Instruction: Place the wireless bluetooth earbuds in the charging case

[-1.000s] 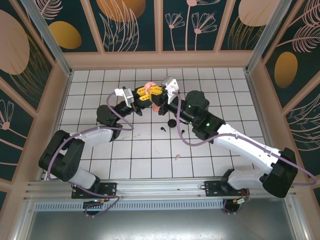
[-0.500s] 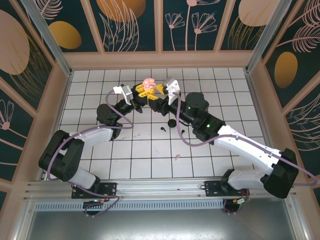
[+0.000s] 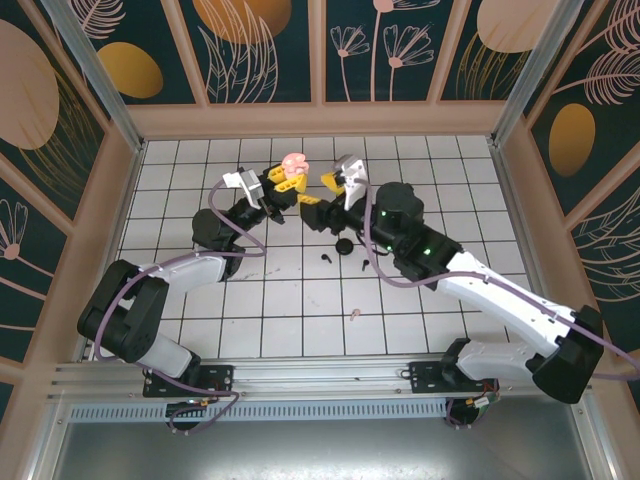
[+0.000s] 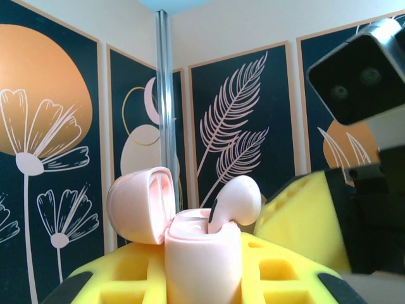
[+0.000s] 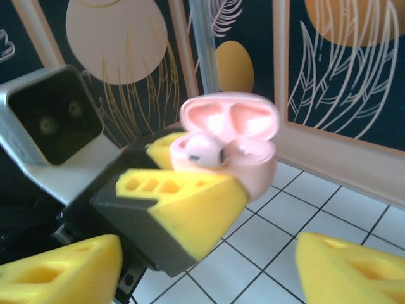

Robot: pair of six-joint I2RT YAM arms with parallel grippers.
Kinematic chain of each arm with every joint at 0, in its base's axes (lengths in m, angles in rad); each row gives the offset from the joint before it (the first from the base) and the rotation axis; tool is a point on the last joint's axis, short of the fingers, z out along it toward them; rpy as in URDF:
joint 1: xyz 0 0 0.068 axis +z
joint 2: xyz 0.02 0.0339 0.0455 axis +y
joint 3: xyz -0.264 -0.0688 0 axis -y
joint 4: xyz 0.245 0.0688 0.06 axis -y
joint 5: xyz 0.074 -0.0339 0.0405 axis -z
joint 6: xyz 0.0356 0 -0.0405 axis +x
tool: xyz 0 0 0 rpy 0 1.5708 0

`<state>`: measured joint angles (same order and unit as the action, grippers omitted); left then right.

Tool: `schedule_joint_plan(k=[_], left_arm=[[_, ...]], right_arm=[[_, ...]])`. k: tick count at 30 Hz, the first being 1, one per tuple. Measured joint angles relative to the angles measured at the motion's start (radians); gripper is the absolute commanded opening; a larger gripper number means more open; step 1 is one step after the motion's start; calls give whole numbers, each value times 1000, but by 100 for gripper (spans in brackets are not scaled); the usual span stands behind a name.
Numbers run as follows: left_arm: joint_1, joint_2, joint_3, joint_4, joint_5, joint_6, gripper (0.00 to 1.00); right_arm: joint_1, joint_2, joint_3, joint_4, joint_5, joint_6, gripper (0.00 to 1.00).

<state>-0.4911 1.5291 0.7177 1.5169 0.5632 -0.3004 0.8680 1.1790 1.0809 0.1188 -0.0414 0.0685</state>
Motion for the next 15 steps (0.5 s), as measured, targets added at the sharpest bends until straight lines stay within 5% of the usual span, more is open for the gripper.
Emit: schedule_joint_plan(k=[6,15], left_arm=[[0,12,-24,5,4,23,0],[0,20,-32,-18,40,60,0]], right_arm=[[-68,-4,166,-177,28,98,2],[-90,170,454,-455,21,214,0]])
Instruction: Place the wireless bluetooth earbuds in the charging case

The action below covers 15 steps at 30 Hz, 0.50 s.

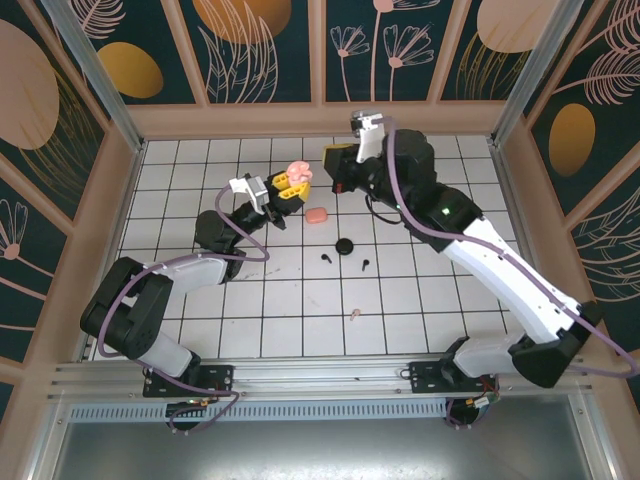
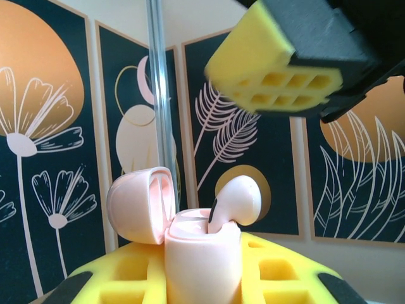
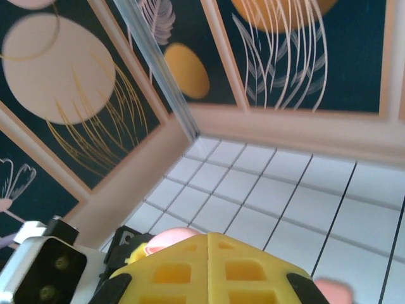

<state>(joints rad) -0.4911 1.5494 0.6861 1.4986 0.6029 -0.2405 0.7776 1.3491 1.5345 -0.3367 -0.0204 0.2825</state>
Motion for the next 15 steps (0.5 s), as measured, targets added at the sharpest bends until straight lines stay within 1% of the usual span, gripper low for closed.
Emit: schedule_joint_plan(k=[6,15], left_arm=[[0,0,0,-42,19,17,0],[0,-1,-3,-71,26,30,0]], right_arm=[[0,94,30,-127,-34,50,0],[-4,99,29,-150,-61,89,0]])
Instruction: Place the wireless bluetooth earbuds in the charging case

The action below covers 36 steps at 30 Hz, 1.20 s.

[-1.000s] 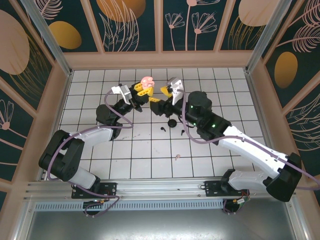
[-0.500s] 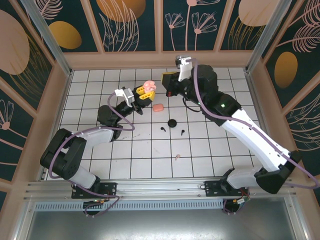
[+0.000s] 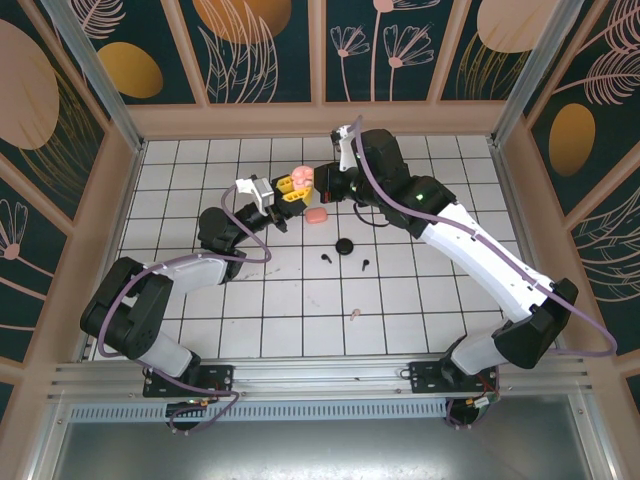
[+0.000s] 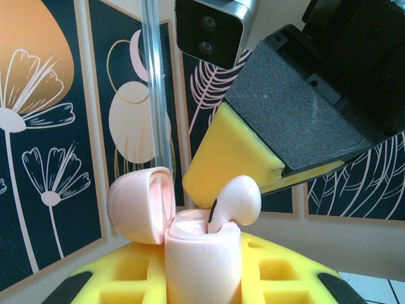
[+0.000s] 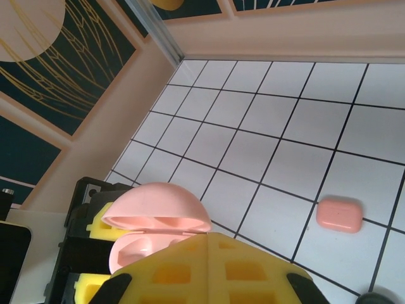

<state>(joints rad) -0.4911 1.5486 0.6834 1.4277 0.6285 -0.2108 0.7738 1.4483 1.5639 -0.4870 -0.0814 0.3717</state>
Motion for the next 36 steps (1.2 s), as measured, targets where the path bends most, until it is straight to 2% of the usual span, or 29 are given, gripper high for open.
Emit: schedule_joint_plan(k=[36], left_arm=[[0,-1,0,-19,-1,1,0]], right_arm=[[47,15,45,-19,-17,27,0]])
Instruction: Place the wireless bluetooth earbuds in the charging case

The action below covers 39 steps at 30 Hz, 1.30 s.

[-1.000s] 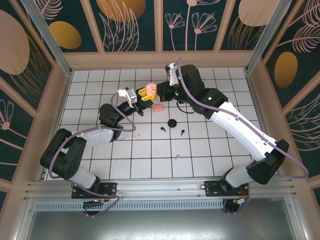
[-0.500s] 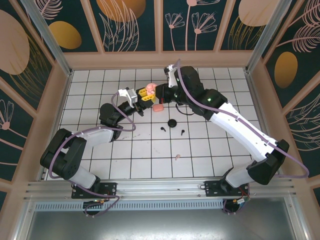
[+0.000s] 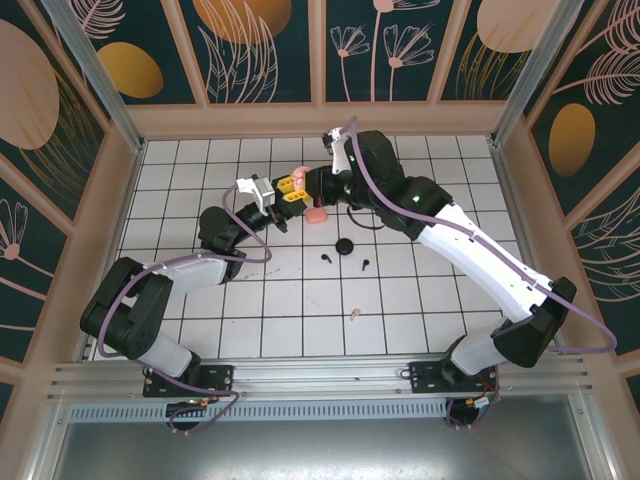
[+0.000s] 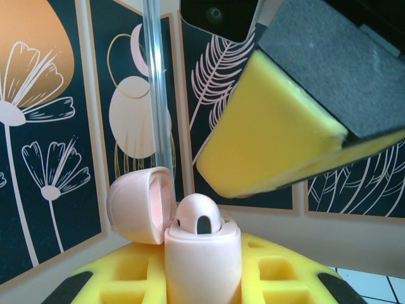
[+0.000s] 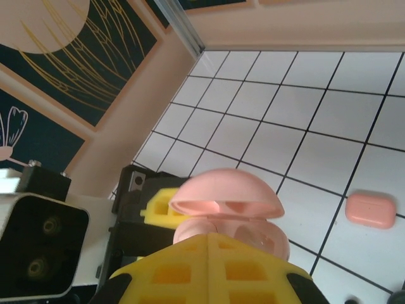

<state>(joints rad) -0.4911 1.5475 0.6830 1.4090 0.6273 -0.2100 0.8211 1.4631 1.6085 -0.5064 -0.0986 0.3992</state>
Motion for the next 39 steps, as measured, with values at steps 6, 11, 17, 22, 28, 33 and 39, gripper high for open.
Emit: schedule_joint_plan(k=[6,11,17,22,28,33,39], left_arm=[[0,0,-8,3,-25,1,0],[0,-7,-53,17,-77,12,0],[0,-42,-77,31,-120,14,0],[0,-87,-110,34,-143,14,0],[0,-121,-147,39,-163,-3,0],[0,-123,-185,50,-173,-13,0],[0,-128,-210,54,-185,-19,0]], right_arm=[[-1,-47,-33,2,41,13,0],[-23,-246,-262,-9,109,89,27],[-56,-360,-565,-56,187,237,58],[-50,-336,-772,-89,187,389,65],[42,-298,-841,-104,184,586,65],[102,-248,-849,-105,183,722,61],[143,-166,-854,-105,177,835,55]])
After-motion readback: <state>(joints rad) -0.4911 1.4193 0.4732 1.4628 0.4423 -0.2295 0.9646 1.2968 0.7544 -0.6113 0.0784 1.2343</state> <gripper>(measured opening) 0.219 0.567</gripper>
